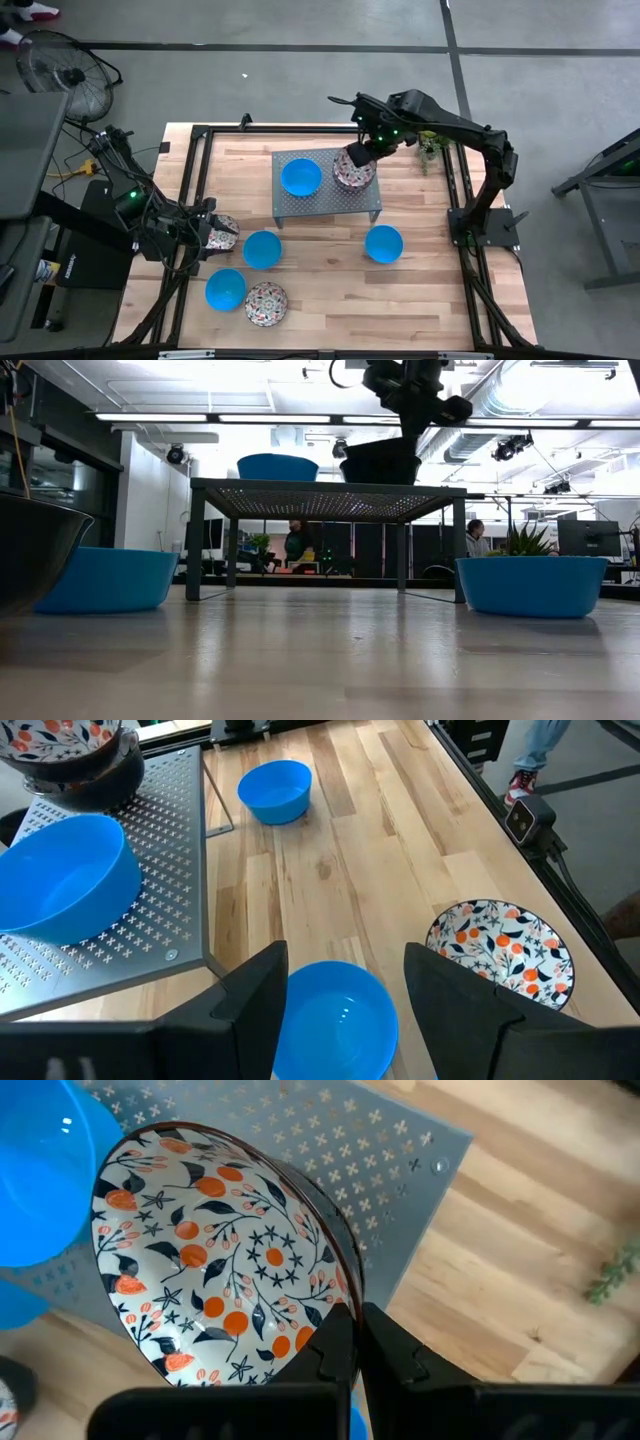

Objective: Pick & Place Mini bowls
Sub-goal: Stack the white bowl on top of the white bowl on the shelf

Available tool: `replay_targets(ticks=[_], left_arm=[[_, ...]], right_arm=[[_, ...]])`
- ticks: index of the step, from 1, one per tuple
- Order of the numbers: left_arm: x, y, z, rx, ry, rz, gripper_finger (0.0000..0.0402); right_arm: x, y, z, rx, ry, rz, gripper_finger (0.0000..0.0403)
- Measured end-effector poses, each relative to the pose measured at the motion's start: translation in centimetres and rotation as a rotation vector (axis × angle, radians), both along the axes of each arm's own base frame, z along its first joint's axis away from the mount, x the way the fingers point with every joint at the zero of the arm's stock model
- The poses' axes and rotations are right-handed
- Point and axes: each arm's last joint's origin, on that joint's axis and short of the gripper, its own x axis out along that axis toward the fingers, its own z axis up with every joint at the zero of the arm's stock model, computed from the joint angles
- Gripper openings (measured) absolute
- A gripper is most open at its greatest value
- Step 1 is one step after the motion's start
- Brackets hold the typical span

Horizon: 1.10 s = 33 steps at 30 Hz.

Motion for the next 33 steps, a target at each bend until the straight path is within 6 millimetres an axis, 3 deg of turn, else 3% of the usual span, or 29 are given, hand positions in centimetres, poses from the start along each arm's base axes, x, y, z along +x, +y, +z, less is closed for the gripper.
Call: replay_targets(ticks=[26,33], left_arm=[[0.0,0.0,0.0,-0.002,0.000,-0.002,0.0197],[0.0,0.0,0.0,-0.003,0.000,-0.003,0.0197]], right_arm=[[0.7,1.2,0.1,-0.156,0.028,0.079,0.0000],[1.1,1.8,-2.0,-0.108,0.045,0.086,0.0000]])
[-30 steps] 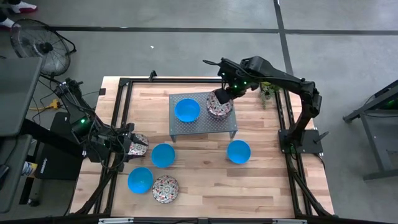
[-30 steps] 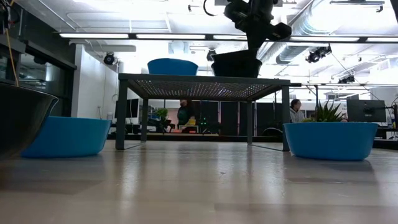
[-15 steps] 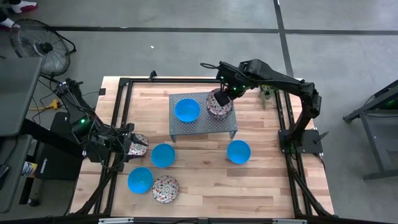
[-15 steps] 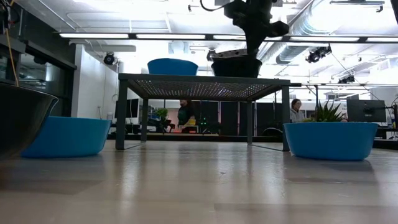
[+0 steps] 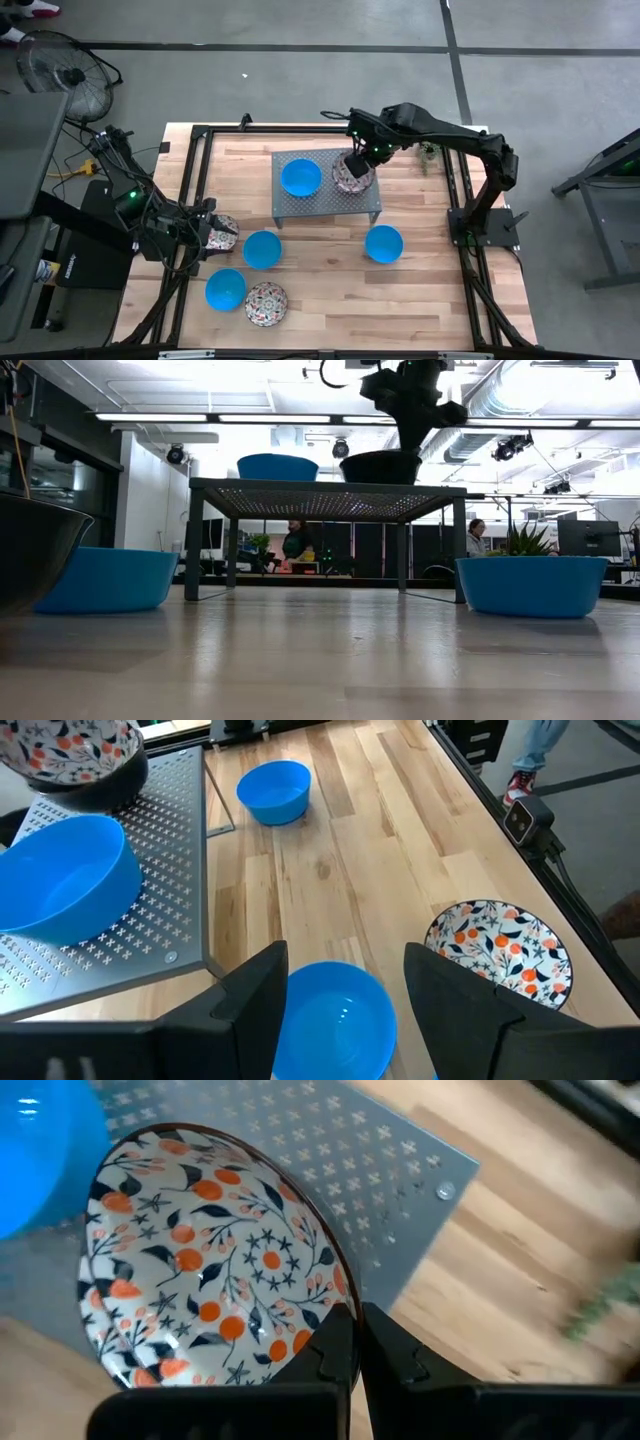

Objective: Pick & Place Mini bowls
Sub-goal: Stack the white bowl on top of the white bowl on the shelf

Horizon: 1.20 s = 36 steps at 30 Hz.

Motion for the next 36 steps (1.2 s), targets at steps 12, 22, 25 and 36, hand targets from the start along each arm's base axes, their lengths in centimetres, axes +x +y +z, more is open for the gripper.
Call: replay_targets(ticks=[12,22,25,36], left_arm=[[0.0,0.0,0.0,-0.003,0.007,-0.008,0.0197],[0.0,0.0,0.0,-0.003,0.006,-0.008,0.0197],[0.0,0.0,0.0,-0.003,0.006,-0.008,0.0197],[0.0,0.0,0.0,-0.004,0.006,-0.008,0.0197]], right_arm=[[0.2,-1.0,-0.5,0.174,-0.098,-0.099,0.0000],[0.2,-0.9,-0.6,0.254,-0.118,-0.115,0.0000],[0.2,-0.9,-0.8,0.285,-0.116,-0.132,0.0000],[0.1,-0.6,-2.8,0.372,-0.091,-0.158,0.0001]])
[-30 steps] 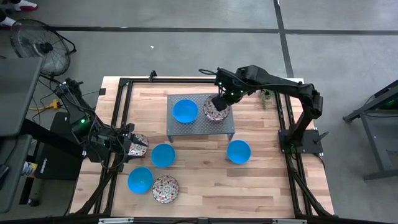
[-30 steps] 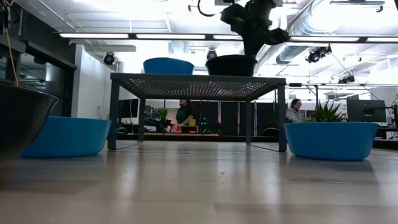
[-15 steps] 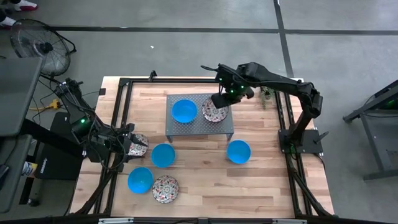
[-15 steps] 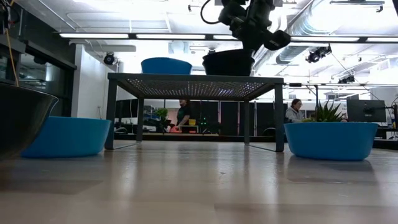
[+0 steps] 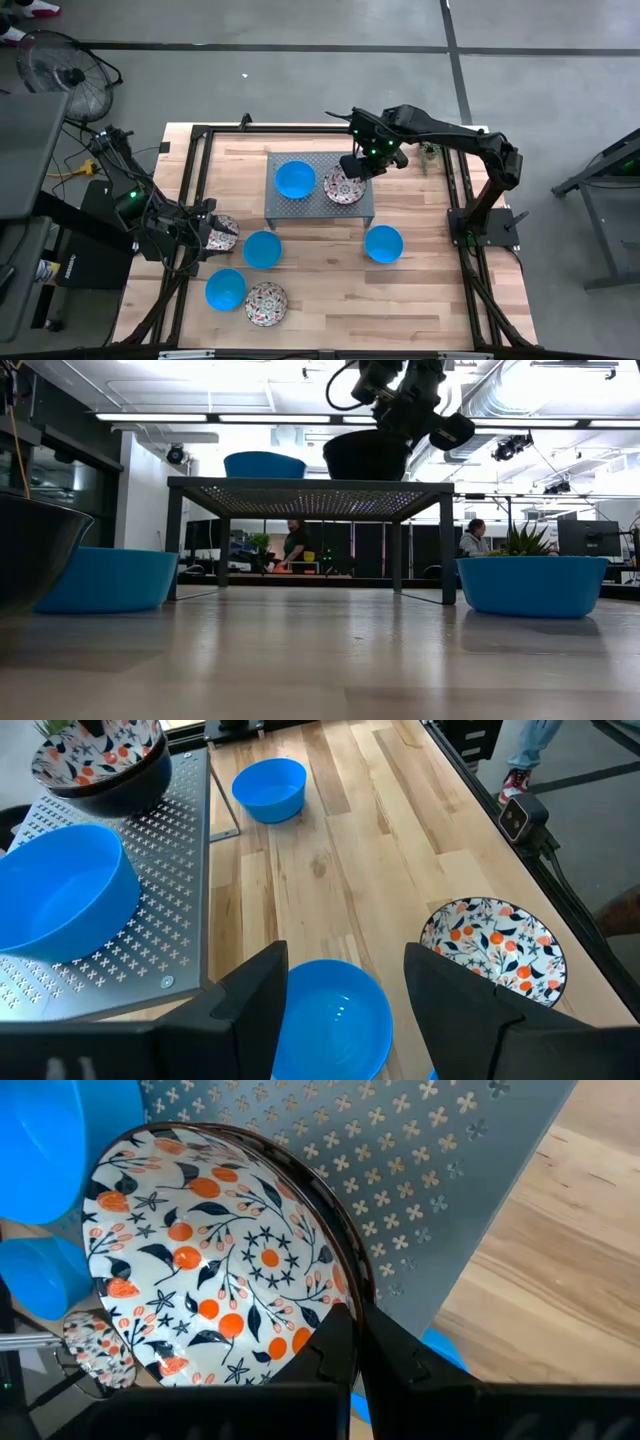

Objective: Pick & Place Mini bowls
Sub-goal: Stack the white bowl on top of the white bowl on the shelf

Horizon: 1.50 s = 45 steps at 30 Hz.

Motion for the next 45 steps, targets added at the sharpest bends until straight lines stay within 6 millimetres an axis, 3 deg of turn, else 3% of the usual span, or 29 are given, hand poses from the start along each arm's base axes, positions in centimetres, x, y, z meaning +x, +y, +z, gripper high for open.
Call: replay_targets(ticks=[21,45], left_arm=[[0.0,0.0,0.0,0.000,0.000,0.000,0.0197],[0.0,0.0,0.0,-0.003,-0.001,0.002,0.0197]], right_arm=[[0.5,-1.1,0.0,-0.092,-0.040,-0.070,0.0015],[0.8,-1.0,0.0,-0.047,-0.083,-0.031,0.0110]])
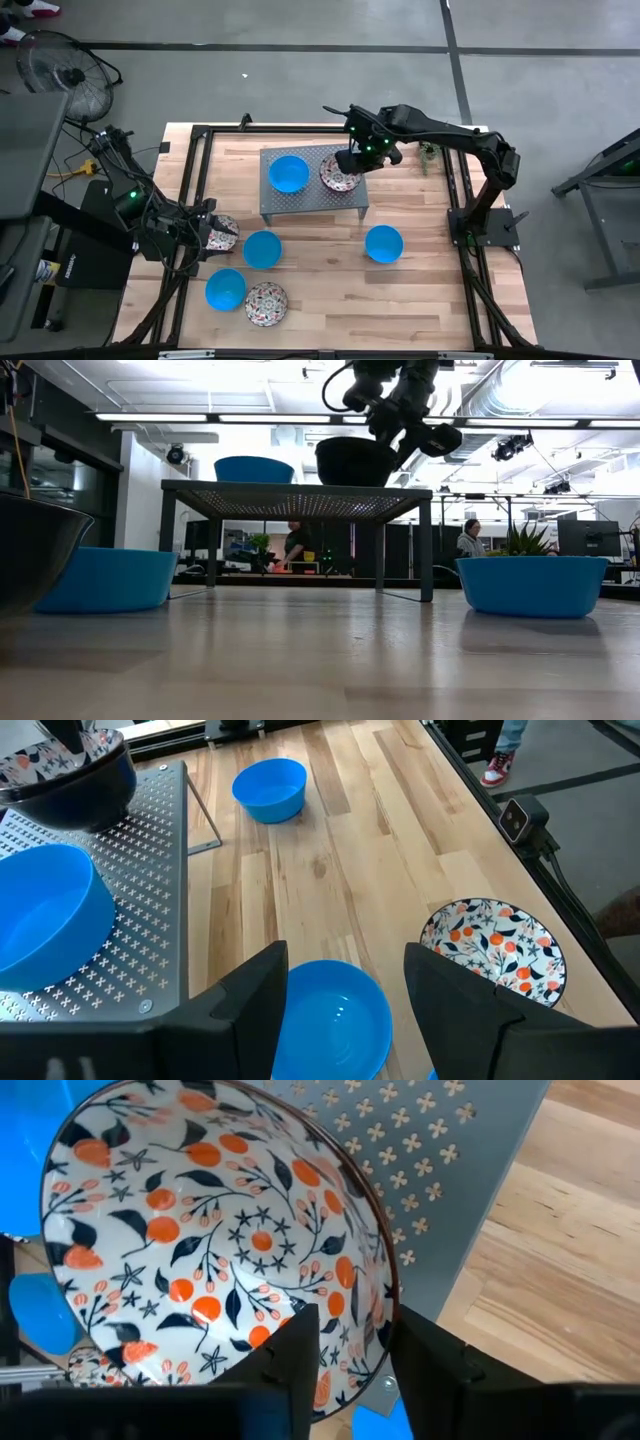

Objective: Pick & Place Mini bowls
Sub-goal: Stack the white bowl on top of the white bowl on the shelf

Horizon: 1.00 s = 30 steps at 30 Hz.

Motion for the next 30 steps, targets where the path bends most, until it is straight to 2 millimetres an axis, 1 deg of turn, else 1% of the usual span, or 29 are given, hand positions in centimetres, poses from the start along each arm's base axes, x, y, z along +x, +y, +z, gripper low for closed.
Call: replay_targets(ticks=[8,12,20,24,27,30], left_arm=[[0.0,0.0,0.0,0.000,0.000,0.001,0.0197],[0.0,0.0,0.0,0.000,0.000,0.001,0.0197],[0.0,0.0,0.0,-0.002,-0.001,0.001,0.0197],[0.0,0.0,0.0,-0.002,-0.001,0.001,0.0197],[0.0,0.0,0.0,-0.001,-0.001,0.001,0.0197],[0.0,0.0,0.0,-0.001,0.000,0.001,0.0197]], right_arm=[[0.1,0.0,0.1,0.014,-0.013,0.006,0.0114],[0.2,0.0,0.4,0.013,-0.052,0.012,0.0115],[-0.1,0.1,2.4,-0.023,-0.113,0.002,0.0114],[-0.4,0.1,3.3,-0.047,-0.115,-0.007,0.0114],[-0.4,0.1,4.0,-0.092,-0.132,-0.002,0.0114],[-0.1,0.2,4.3,-0.143,-0.156,0.022,0.0113]])
